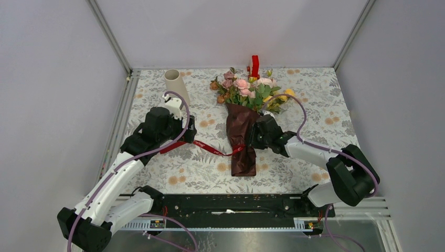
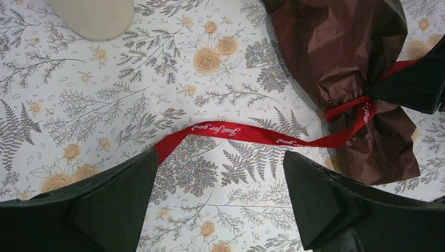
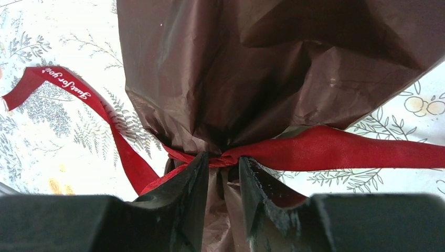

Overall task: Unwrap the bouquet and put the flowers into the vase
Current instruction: Untie the ribbon from the wrapping paper.

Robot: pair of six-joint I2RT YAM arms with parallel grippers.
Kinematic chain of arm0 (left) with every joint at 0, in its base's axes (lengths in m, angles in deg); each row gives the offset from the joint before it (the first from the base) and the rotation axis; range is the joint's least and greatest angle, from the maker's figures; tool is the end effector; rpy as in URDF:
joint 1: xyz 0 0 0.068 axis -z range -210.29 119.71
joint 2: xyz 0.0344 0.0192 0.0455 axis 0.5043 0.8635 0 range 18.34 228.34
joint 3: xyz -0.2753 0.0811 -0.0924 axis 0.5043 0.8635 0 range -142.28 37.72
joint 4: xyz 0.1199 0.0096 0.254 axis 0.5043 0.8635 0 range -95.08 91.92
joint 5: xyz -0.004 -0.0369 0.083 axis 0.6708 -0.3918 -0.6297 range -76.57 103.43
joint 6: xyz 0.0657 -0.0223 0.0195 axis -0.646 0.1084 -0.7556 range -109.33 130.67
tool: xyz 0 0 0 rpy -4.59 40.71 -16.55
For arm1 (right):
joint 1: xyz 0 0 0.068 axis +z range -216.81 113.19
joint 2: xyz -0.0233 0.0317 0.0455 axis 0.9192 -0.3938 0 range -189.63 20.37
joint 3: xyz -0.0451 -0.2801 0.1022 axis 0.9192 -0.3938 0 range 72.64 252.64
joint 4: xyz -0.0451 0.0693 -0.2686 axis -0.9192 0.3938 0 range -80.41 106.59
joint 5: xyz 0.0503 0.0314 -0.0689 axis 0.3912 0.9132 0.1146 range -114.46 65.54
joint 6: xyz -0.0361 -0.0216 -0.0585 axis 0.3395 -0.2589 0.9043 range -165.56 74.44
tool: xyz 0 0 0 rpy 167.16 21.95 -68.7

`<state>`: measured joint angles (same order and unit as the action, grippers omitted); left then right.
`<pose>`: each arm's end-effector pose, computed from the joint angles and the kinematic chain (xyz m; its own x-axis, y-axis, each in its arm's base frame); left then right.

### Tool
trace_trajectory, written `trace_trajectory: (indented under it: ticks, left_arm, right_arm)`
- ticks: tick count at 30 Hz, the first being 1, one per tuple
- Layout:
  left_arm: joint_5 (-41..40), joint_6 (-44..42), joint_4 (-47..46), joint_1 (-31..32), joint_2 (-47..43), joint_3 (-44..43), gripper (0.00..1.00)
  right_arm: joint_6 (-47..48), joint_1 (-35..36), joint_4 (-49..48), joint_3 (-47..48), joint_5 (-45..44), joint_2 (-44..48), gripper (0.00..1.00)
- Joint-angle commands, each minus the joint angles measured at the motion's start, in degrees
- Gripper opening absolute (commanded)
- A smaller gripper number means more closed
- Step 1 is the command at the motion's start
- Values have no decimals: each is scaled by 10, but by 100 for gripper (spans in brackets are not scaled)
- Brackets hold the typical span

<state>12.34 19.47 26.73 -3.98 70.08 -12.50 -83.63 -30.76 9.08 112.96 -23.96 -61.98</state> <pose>0.1952 -0.0952 0.3234 -0.5525 0.1024 -0.8272 0.3485 0.9299 -0.1176 0.2572 0.1878 0.1824 -0.7881 0.1890 -0.5859 -0.1369 0.8740 0.4662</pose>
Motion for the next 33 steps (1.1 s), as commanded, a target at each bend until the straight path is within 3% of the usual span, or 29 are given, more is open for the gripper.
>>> trace_trajectory:
  ticks: [1,16,33]
  left_arm:
    - [0,-5,-26,0,-11,-1,99]
    - [1,-4,-25,0,-9,0,99]
    - [23,48,-9,0,3,-25,99]
  right_arm:
    - [-9,14,35,6,-31,23,35]
    - [-35,24,45,5,-54,-12,35]
    - [-18,25,60,1,-70,38,20]
